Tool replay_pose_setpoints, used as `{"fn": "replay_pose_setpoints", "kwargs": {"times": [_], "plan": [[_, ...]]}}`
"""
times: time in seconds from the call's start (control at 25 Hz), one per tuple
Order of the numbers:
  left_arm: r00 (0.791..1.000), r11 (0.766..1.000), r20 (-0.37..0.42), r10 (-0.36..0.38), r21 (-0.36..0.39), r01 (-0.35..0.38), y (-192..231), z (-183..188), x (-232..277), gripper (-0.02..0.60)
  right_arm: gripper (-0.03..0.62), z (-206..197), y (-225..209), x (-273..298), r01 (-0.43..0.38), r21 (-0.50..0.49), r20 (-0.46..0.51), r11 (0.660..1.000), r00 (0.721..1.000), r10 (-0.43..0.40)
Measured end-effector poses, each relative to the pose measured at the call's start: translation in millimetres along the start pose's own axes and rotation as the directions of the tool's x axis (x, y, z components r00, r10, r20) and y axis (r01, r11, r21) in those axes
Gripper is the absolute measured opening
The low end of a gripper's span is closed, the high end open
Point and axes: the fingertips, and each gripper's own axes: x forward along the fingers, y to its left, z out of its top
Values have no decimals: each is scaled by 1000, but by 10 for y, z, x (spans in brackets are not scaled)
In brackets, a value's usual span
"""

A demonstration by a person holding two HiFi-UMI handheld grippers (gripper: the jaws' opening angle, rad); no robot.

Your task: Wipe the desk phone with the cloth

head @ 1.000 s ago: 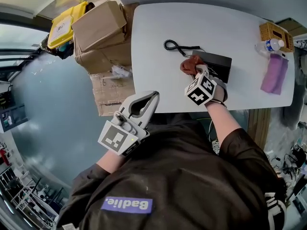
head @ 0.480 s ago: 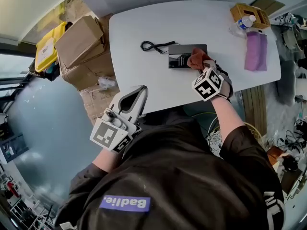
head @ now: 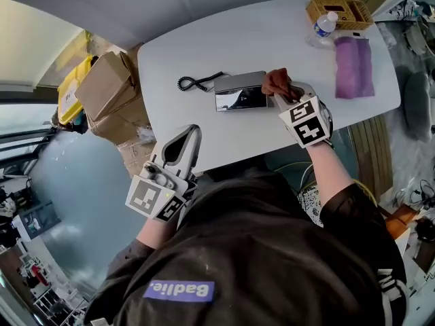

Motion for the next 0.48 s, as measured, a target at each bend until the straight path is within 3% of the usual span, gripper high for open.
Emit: {"fn": "replay_pose_setpoints", "kwargs": {"times": [0.16, 0.48], "plan": [[1000, 1000, -11, 25, -4, -25, -131, -10, 223, 17, 114, -161, -340, 174, -38, 42, 11, 998, 999, 38], [992, 993, -71, 108, -31, -110, -236, -231, 358, 17, 114, -336, -389, 713, -129, 18, -2, 992, 992, 129]]}}
